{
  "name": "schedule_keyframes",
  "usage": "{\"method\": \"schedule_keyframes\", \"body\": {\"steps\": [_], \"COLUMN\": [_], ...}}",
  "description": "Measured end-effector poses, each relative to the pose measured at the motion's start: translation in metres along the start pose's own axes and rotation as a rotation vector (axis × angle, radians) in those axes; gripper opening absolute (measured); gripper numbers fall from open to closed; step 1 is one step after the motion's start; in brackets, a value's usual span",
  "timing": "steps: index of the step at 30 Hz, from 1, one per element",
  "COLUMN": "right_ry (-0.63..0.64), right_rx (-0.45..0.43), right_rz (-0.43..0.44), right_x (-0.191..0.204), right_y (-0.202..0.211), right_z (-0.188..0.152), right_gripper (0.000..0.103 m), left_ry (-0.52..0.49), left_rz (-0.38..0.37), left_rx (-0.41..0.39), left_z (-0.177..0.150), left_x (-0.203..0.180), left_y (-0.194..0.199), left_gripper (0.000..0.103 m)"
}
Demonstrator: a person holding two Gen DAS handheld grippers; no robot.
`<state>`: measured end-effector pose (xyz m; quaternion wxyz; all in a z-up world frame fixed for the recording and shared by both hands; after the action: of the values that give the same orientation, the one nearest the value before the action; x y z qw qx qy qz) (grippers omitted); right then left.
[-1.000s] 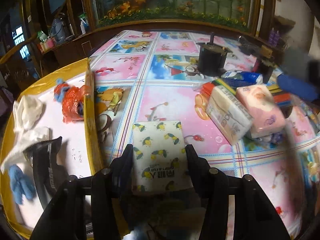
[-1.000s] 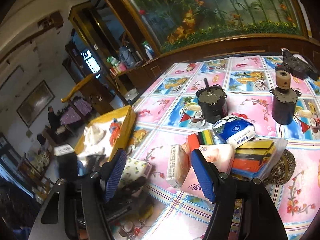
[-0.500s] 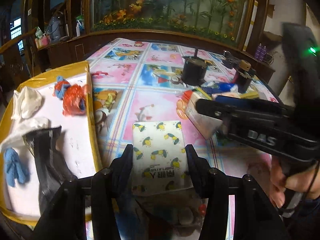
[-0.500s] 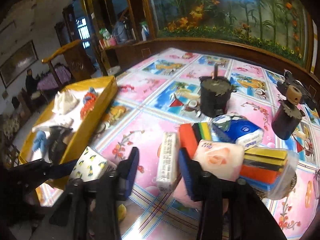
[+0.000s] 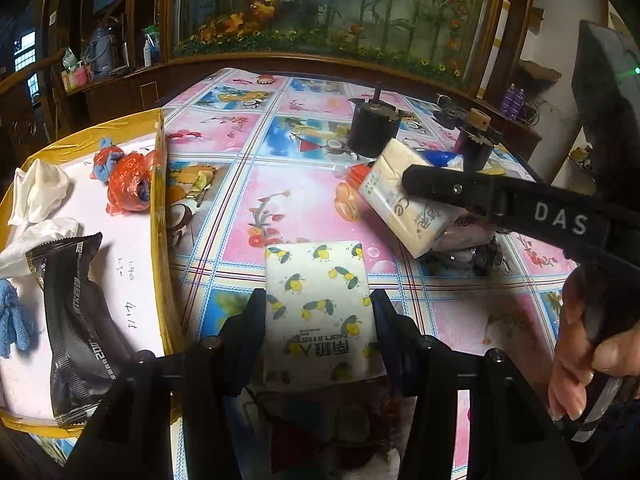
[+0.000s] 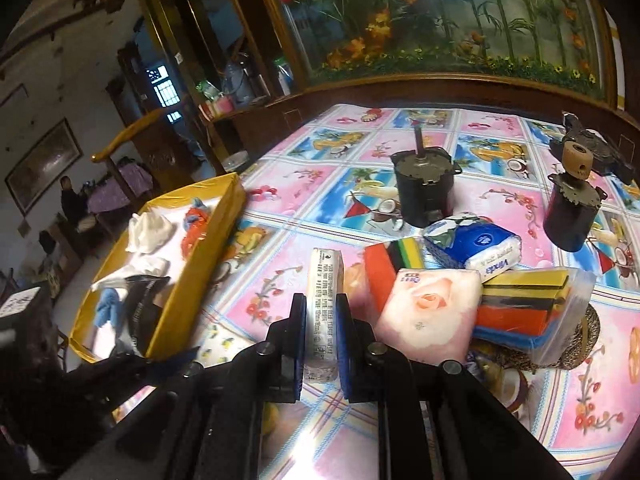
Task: Organize soft objects
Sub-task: 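Grasp the slim white printed package with the right tool, then carry the tissue pack and white package over the box with both tools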
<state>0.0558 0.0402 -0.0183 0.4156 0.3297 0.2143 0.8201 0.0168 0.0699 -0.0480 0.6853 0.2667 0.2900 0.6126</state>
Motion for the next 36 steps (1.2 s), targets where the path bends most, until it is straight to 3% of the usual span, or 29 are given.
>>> {"method": "schedule_keyframes", "body": {"steps": [36], "right_ry": [0.004], "right_rx": [-0.068], "right_rz": [0.059], "right_x": [0.014], "right_y": [0.019], "right_z": [0.008], "right_gripper": [0.014], "left_ry": [0.009], "left_rz": [0.003], "left_rx": [-0.048], "left_z": [0.013], "left_x": [0.002], "left_y": [0.016], "left_gripper": [0.051]}}
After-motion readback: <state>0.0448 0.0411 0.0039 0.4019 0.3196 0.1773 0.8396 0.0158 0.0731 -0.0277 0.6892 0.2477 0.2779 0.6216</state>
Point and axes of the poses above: each gripper's, at about its wrist camera, not at the fingertips, and y roughly against the way its jaws point, x to its left, z to its top, the point moved 10 cm from there along -y, roughly the way its jaws point, and after that the axes turned 5 degrees about -y, right-handed, at the moved point
